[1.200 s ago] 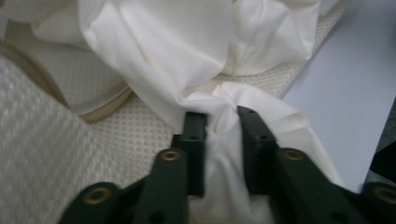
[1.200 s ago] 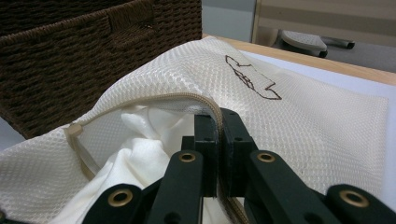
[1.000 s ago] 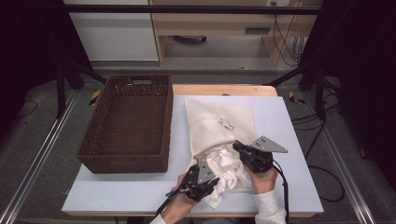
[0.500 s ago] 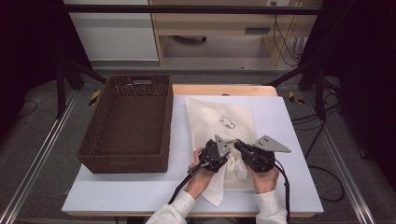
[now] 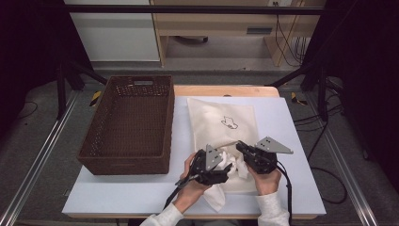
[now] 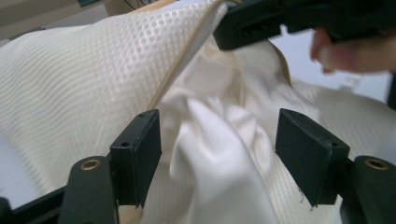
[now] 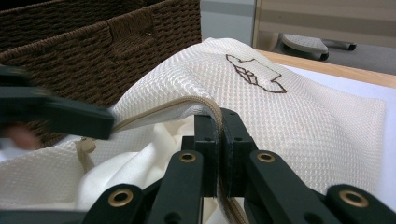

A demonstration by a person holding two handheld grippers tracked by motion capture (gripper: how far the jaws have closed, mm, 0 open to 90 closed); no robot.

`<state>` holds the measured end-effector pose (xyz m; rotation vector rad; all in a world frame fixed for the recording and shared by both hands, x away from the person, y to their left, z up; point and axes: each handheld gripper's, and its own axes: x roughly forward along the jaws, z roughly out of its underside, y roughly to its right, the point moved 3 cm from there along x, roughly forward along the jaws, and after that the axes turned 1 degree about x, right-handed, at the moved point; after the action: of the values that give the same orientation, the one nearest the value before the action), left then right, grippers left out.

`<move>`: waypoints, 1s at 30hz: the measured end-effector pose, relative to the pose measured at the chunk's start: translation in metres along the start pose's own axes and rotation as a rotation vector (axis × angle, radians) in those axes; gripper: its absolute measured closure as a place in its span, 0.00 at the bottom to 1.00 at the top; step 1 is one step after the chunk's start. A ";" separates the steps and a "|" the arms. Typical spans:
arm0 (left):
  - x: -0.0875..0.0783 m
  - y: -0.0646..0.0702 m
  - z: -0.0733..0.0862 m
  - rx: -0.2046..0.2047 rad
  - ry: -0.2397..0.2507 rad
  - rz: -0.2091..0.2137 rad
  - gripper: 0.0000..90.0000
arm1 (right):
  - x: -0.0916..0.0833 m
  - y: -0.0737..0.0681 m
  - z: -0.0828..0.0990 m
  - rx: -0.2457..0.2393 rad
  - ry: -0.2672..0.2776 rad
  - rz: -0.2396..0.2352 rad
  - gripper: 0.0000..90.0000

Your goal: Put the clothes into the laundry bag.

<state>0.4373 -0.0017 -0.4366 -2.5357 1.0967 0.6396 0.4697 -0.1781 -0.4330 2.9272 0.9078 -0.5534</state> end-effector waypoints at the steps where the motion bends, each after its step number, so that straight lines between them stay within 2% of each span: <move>1: -0.006 0.001 0.004 0.002 -0.014 0.010 0.33 | 0.000 0.000 0.000 -0.003 -0.001 0.002 0.97; 2: -0.011 0.002 0.009 0.000 -0.024 0.016 0.32 | 0.000 0.000 0.000 -0.003 -0.001 0.001 0.97; 4: -0.014 0.004 0.021 -0.017 -0.077 0.035 0.33 | 0.000 0.000 0.000 -0.003 -0.003 0.001 0.97; 5: -0.014 0.005 0.028 -0.012 -0.090 0.040 0.33 | 0.001 0.000 0.000 -0.004 -0.005 0.000 0.97; 7: -0.010 0.007 0.042 0.000 -0.143 0.044 0.33 | 0.001 -0.001 0.001 -0.009 -0.007 0.002 0.97; 9: -0.002 0.008 0.054 -0.006 -0.192 0.060 0.33 | 0.001 0.000 0.001 -0.007 -0.008 0.001 0.97; 11: 0.007 0.009 0.064 -0.012 -0.230 0.056 0.34 | 0.001 0.000 0.001 -0.004 -0.010 0.000 0.97; 12: 0.010 0.009 0.067 -0.016 -0.238 0.065 0.36 | 0.002 0.000 0.002 -0.006 -0.012 -0.002 0.97; 13: 0.013 0.010 0.068 -0.022 -0.224 0.066 0.38 | 0.002 0.000 0.002 -0.005 -0.013 -0.001 0.97; 14: 0.014 0.010 0.068 -0.018 -0.211 0.056 0.40 | 0.002 -0.001 0.002 -0.007 -0.013 -0.001 0.97; 16: 0.014 0.011 0.065 -0.013 -0.214 0.035 0.50 | 0.002 -0.001 0.002 -0.007 -0.013 0.000 0.97; 17: 0.014 0.012 0.064 0.000 -0.216 0.042 0.61 | 0.002 -0.001 0.002 -0.007 -0.013 0.000 0.97; 18: 0.015 0.013 0.063 -0.008 -0.219 0.057 0.76 | 0.002 -0.001 0.002 -0.008 -0.012 0.000 0.97; 20: 0.018 0.016 0.059 0.013 -0.221 0.028 0.91 | 0.002 -0.001 0.002 -0.008 -0.012 0.002 0.97; 21: 0.020 0.018 0.057 0.015 -0.223 0.027 0.94 | 0.002 -0.001 0.002 -0.009 -0.011 0.000 0.97; 23: 0.025 0.019 0.049 -0.013 -0.208 0.041 0.95 | 0.002 0.000 0.001 -0.009 -0.009 -0.001 0.97; 26: 0.035 0.018 0.037 -0.032 -0.192 0.021 0.95 | 0.002 0.000 0.001 -0.009 -0.009 -0.002 0.97; 28: 0.048 0.014 0.025 -0.028 -0.190 -0.036 0.95 | 0.002 0.000 0.001 -0.009 -0.009 -0.003 0.97; 30: 0.057 0.009 0.020 -0.041 -0.183 -0.063 0.95 | 0.001 -0.001 0.001 -0.011 -0.007 -0.001 0.97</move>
<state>0.4599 -0.0337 -0.4836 -2.4771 0.9464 0.8657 0.4700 -0.1770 -0.4340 2.9138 0.9086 -0.5561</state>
